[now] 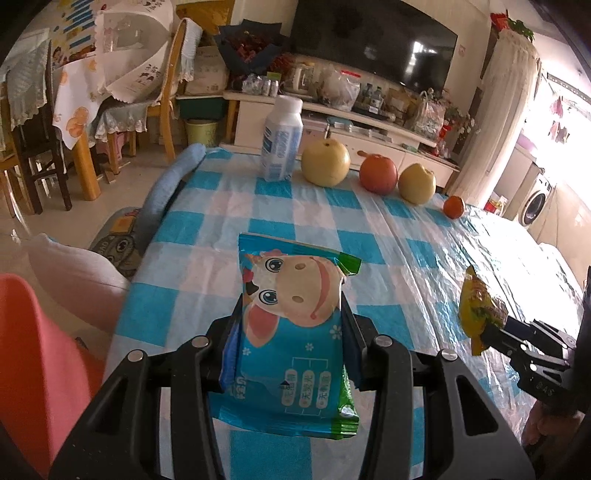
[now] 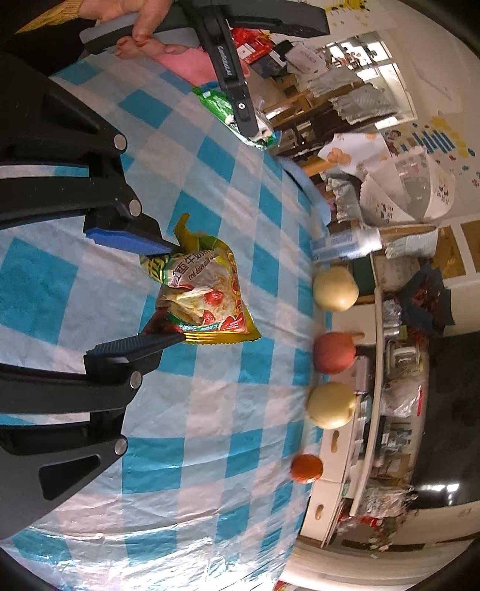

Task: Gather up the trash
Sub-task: 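Carry the packet and chip bag over the pink bucket and open both tools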

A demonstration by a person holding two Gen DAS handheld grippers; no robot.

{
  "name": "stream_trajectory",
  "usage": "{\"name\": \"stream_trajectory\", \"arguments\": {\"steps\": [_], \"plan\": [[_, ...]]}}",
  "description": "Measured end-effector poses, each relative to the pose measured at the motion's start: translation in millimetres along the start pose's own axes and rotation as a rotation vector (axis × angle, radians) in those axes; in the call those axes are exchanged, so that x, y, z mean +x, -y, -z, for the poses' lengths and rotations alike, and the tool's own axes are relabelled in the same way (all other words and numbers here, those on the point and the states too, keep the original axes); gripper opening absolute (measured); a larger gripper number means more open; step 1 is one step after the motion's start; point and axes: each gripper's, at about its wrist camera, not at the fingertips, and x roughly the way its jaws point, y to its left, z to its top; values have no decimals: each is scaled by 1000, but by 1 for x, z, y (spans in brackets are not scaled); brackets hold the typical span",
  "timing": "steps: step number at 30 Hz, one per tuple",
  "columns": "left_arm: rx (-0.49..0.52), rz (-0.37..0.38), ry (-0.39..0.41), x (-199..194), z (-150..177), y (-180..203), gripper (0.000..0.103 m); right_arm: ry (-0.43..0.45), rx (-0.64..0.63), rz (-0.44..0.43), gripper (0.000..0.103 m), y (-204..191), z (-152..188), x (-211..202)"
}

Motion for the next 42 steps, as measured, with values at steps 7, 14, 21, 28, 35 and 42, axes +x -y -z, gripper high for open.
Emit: {"name": "stream_trajectory", "arguments": {"steps": [7, 14, 21, 28, 35, 42], "plan": [[-17, -36, 42, -21, -4, -15, 46, 0, -40, -19, 41, -24, 1, -2], [-40, -117, 71, -40, -8, -37, 46, -7, -87, -66, 41, -59, 3, -2], [-67, -196, 92, -55, -10, -61, 46, -18, -134, -116, 41, -95, 4, -2], [-86, -274, 108, -67, -10, -84, 46, -24, -191, -161, 41, -135, 4, -3], [-117, -350, 138, -84, -10, -108, 47, -34, -239, -201, 41, -168, 1, 1], [-157, -423, 147, -97, -7, -131, 47, -28, -305, -250, 41, -211, -9, 7]]}}
